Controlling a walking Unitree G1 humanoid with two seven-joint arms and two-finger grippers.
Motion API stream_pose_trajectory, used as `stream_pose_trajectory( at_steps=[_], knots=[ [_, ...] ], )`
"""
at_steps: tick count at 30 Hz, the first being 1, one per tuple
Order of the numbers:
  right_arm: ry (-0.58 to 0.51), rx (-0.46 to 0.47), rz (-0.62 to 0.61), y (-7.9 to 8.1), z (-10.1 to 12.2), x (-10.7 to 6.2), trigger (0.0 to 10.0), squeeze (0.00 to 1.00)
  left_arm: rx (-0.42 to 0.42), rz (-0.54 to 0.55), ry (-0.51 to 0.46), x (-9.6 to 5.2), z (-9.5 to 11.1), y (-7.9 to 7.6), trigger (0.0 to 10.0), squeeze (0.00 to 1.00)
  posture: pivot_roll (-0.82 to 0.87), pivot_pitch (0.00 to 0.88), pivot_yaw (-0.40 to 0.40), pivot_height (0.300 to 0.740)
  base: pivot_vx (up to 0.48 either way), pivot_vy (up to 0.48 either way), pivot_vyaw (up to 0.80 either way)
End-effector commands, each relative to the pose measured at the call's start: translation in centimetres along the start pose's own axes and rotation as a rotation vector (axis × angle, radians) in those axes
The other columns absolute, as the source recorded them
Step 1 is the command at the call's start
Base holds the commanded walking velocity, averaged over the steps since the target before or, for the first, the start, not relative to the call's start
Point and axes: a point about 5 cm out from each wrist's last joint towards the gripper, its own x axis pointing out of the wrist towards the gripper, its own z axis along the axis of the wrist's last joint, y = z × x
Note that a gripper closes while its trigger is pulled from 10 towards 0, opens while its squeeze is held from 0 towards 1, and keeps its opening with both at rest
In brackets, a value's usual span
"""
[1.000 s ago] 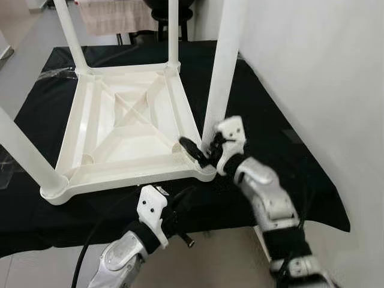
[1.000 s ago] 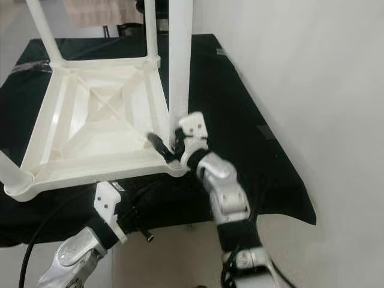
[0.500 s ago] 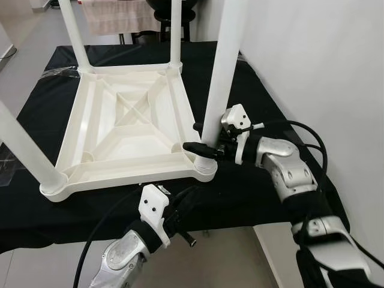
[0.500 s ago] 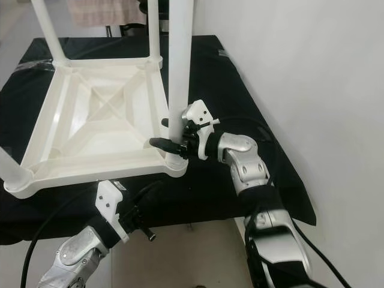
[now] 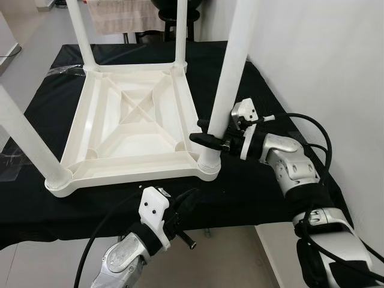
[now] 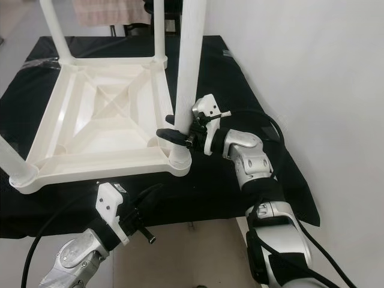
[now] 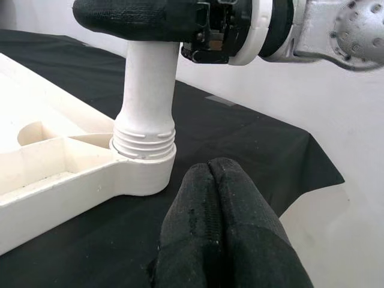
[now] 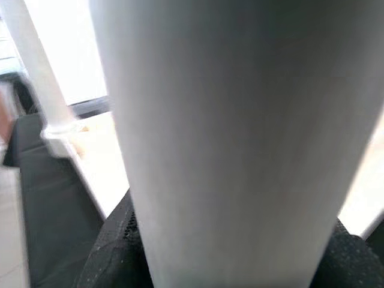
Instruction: Building children table
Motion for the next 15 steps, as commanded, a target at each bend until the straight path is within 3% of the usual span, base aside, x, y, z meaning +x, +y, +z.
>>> stream_pose_trajectory(
  at_steps=[1,2,3,4,5,6,7,12,13,14,15],
  knots=[
    [0.102,0.096,-0.457,0.9,-4.0,-0.2,0.0,0.0,-0.004,-0.001,0.008,-0.3,-0.3,0.1,10.0,0.0,0.05,0.107,-0.065,0.74,0.0,0.0,0.0],
    [0.124,0.144,-0.645,1.5,-5.1,-0.6,0.0,0.0,-0.004,-0.001,0.009,-0.3,-0.3,0.2,10.0,0.0,0.04,0.113,-0.06,0.74,0.0,0.0,0.0],
    [0.124,0.144,-0.645,1.5,-5.1,-0.6,0.0,0.0,-0.004,-0.001,0.009,-0.3,-0.3,0.2,10.0,0.0,0.04,0.113,-0.06,0.74,0.0,0.0,0.0],
    [0.143,0.192,-0.668,3.7,-6.1,-0.1,0.0,0.0,-0.004,-0.003,0.01,-0.3,-0.2,0.3,10.0,0.0,0.05,0.118,-0.056,0.74,0.0,0.0,0.0],
    [0.142,0.208,-0.637,5.4,-6.4,0.4,0.0,0.0,-0.004,-0.004,0.011,-0.3,-0.2,0.3,10.0,0.0,0.05,0.118,-0.053,0.74,0.0,0.0,0.0],
    [0.142,0.208,-0.637,5.4,-6.4,0.4,0.0,0.0,-0.004,-0.004,0.011,-0.3,-0.2,0.3,10.0,0.0,0.05,0.118,-0.053,0.74,0.0,0.0,0.0],
    [0.145,0.147,-0.493,7.0,-6.2,1.8,0.0,0.0,-0.005,-0.006,0.012,-0.3,-0.3,0.2,10.0,0.0,0.04,0.108,-0.048,0.74,0.0,0.0,0.0],
    [0.135,0.106,-0.455,6.2,-5.5,2.7,0.0,0.0,-0.007,-0.008,0.012,-0.2,-0.2,0.1,10.0,0.0,0.05,0.109,-0.058,0.74,0.0,0.0,0.0],
    [0.137,0.106,-0.452,6.1,-5.5,2.8,2.9,0.0,-0.007,-0.008,0.011,-0.2,-0.2,0.0,10.0,0.0,0.05,0.109,-0.058,0.74,0.0,0.0,0.0],
    [0.12,0.12,-0.447,5.9,-5.2,2.9,10.0,0.0,-0.007,-0.006,0.01,-0.2,-0.2,0.0,10.0,0.0,0.05,0.108,-0.059,0.74,0.0,0.0,0.0],
    [0.108,0.131,-0.451,5.8,-5.0,3.0,10.0,0.0,-0.006,-0.005,0.009,-0.2,-0.2,0.0,10.0,0.0,0.05,0.108,-0.059,0.74,0.0,0.0,0.0]
  ],
)
